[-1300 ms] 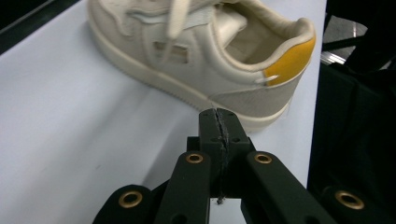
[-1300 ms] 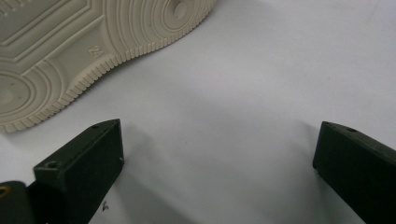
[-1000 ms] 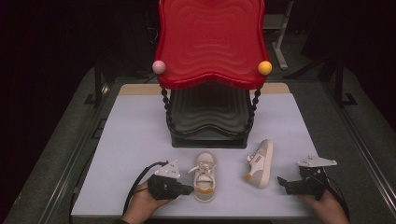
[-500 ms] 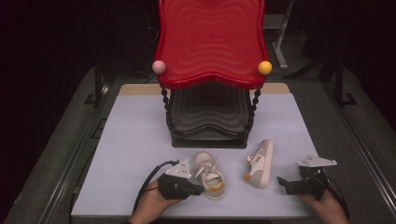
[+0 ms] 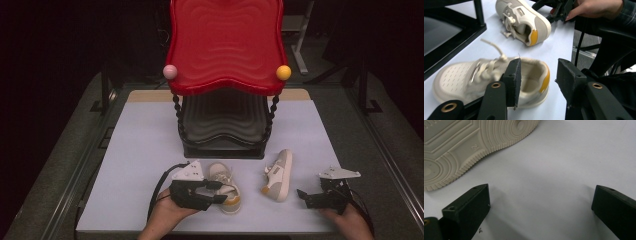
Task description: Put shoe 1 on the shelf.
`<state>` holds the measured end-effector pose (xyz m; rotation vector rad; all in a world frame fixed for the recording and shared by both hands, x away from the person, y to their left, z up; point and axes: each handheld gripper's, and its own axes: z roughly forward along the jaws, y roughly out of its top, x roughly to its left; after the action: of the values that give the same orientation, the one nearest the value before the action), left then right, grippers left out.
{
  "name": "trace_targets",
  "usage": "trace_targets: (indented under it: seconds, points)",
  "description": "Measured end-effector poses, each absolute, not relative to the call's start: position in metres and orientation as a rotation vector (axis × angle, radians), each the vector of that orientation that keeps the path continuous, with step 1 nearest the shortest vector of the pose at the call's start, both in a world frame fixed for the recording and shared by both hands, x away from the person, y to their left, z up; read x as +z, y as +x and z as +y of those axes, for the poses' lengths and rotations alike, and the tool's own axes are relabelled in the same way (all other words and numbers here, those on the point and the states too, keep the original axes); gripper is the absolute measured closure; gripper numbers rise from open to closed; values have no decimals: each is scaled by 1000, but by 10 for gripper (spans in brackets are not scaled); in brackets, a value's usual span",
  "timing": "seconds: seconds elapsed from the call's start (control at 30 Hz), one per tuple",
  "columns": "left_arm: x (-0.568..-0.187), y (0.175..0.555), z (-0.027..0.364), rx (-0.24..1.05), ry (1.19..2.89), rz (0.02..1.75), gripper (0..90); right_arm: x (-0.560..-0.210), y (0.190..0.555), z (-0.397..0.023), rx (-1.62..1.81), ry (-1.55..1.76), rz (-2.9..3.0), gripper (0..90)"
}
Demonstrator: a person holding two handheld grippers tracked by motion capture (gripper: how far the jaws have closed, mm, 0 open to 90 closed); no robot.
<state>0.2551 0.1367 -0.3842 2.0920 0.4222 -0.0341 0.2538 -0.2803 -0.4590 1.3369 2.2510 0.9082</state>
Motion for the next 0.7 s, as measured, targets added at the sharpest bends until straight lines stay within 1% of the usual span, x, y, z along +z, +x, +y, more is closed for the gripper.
trace_targets:
  seconds: [0.23,0.37,0.57,0.7]
  points:
    - [-397,254,116,-25,2110,422,554,-459,254,-280,908,1337,2251,12]
    - [-406,253,109,-26,2114,427,604,-459,254,-280,909,1337,2251,12]
    - [-414,253,104,-38,2150,421,635,-459,254,-280,910,1337,2251,12]
    - [-418,251,101,-50,2177,409,671,-459,254,-280,909,1337,2251,12]
